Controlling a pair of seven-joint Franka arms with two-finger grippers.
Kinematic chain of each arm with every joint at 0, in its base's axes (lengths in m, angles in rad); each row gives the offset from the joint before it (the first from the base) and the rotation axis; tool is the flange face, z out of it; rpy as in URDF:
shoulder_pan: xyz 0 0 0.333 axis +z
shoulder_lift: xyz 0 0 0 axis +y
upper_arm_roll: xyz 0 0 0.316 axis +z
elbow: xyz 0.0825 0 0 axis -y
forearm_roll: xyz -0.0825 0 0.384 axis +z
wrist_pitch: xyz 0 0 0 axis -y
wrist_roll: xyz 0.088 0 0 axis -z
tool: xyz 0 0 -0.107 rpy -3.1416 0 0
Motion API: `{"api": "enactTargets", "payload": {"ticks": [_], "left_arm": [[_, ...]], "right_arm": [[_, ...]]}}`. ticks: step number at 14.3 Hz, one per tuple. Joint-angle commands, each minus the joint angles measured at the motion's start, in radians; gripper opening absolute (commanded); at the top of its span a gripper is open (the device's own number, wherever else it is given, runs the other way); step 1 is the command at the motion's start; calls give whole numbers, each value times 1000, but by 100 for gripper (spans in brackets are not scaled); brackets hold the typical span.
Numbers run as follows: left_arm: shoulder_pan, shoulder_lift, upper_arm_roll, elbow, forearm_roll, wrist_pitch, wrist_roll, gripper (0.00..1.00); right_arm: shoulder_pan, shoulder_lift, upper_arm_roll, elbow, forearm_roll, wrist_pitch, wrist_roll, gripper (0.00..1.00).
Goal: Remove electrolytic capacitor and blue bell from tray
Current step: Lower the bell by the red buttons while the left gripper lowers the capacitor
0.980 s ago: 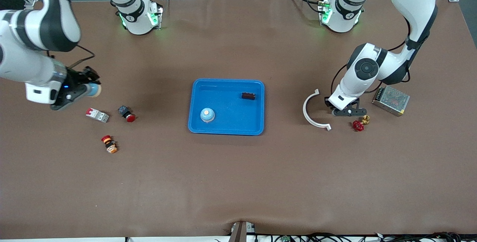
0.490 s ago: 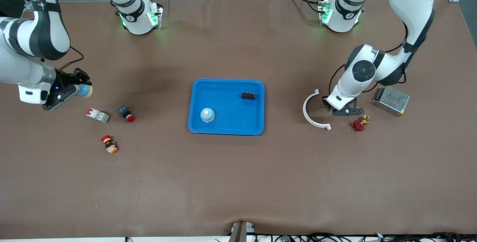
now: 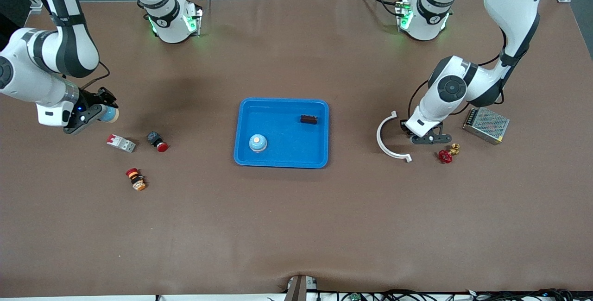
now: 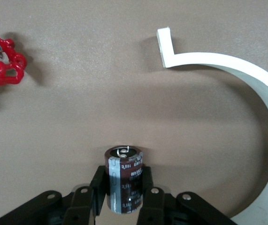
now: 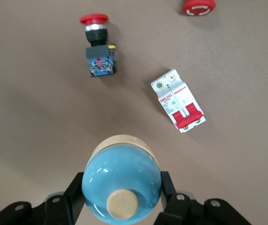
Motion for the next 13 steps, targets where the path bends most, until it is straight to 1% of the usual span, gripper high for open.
{"api": "enactTargets", "payload": {"ticks": [1, 2, 3, 4, 7, 9, 11, 12, 13], "left_arm": [[12, 3, -13, -4, 18, 13, -23, 0], [12, 3, -13, -1, 18, 13, -28, 28], [10, 5, -13, 1, 18, 13, -49, 85], [10, 3, -13, 1, 18, 13, -69, 100], [3, 0, -13, 1, 18, 12, -97, 100], [-1, -12, -16, 2, 20, 6, -179, 100], [4, -20, -57, 16, 15, 0, -325, 100], [4, -23, -74, 38, 12, -28, -410, 100], [3, -23, -107, 77, 11, -92, -458, 100]], "right_arm": [[-34, -18, 19, -103, -14, 124, -21, 33], [-37, -14, 19, -123, -15, 153, -27, 33], [-47, 0, 19, -132, -14, 168, -32, 33], [-52, 14, 19, -135, -14, 181, -32, 33], [-76, 58, 19, -158, -14, 265, -78, 33], [-84, 83, 19, -181, -14, 331, -89, 33], [-84, 118, 20, -185, -14, 369, -89, 33], [-84, 136, 20, -186, -14, 385, -89, 34], [-92, 150, 20, -198, -14, 414, -89, 34]]}}
